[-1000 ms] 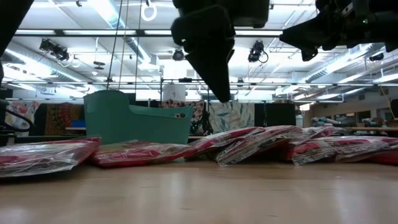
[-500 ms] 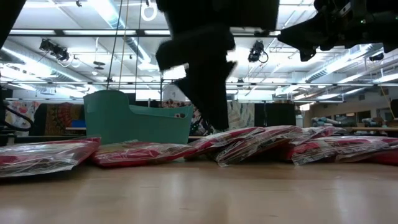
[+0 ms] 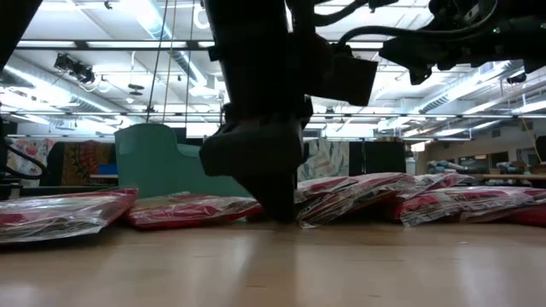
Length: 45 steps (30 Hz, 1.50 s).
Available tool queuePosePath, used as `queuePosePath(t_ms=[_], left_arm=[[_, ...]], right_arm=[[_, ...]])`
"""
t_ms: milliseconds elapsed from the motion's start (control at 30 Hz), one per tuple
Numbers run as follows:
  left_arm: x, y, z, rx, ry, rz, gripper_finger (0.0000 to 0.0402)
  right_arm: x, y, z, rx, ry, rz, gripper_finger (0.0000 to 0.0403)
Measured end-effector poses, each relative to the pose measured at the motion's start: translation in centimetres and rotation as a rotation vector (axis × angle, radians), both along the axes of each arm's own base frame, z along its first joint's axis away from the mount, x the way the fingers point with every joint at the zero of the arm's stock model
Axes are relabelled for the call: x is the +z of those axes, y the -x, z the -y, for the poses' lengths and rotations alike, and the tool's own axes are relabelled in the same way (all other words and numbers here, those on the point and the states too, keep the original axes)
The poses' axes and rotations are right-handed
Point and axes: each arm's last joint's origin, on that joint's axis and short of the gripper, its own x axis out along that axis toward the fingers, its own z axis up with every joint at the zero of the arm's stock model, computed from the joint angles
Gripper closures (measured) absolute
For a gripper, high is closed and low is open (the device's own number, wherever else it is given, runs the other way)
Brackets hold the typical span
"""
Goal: Sort popcorn bags into baskets
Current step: Put the red popcorn bag into the blue bin
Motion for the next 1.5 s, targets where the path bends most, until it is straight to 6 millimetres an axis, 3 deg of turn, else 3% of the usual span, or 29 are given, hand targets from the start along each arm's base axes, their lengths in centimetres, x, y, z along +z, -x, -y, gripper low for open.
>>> queuePosePath(t_ms=[233, 567, 733, 900, 1067, 1300, 1500], left_arm=[[-0.5, 0.1, -0.4, 0.019, -0.053, -0.012, 0.0153], [-0.7, -0.1, -1.5, 0.067, -0.054, -0.021, 0.0331], [0.1, -0.1, -1.4, 0.063, -0.027, -0.050, 0.0390], [3.8, 0.0, -1.8, 0.064, -0.002, -0.115, 0.0381], [10.2, 0.7, -3.9, 0.065, 0.089, -0.143, 0.0378], [18.3, 3.0, -9.2, 0.135, 0.196, 0.024, 0.0386], [22.3, 6.6, -13.7, 0.186, 0.306, -0.010, 0.0386]], right_arm=[[0.1, 0.0, 0.0, 0.000, 0.000, 0.008, 0.0312], [0.1, 0.0, 0.0, 0.000, 0.000, 0.009, 0.0312], [0.1, 0.0, 0.0, 0.000, 0.002, 0.008, 0.0312], [0.1, 0.0, 0.0, 0.001, 0.002, 0.009, 0.0312], [0.1, 0.0, 0.0, 0.004, 0.000, 0.012, 0.0312], [0.1, 0.0, 0.0, 0.011, 0.000, 0.012, 0.0312], [0.1, 0.0, -0.1, 0.015, 0.000, 0.011, 0.0312]])
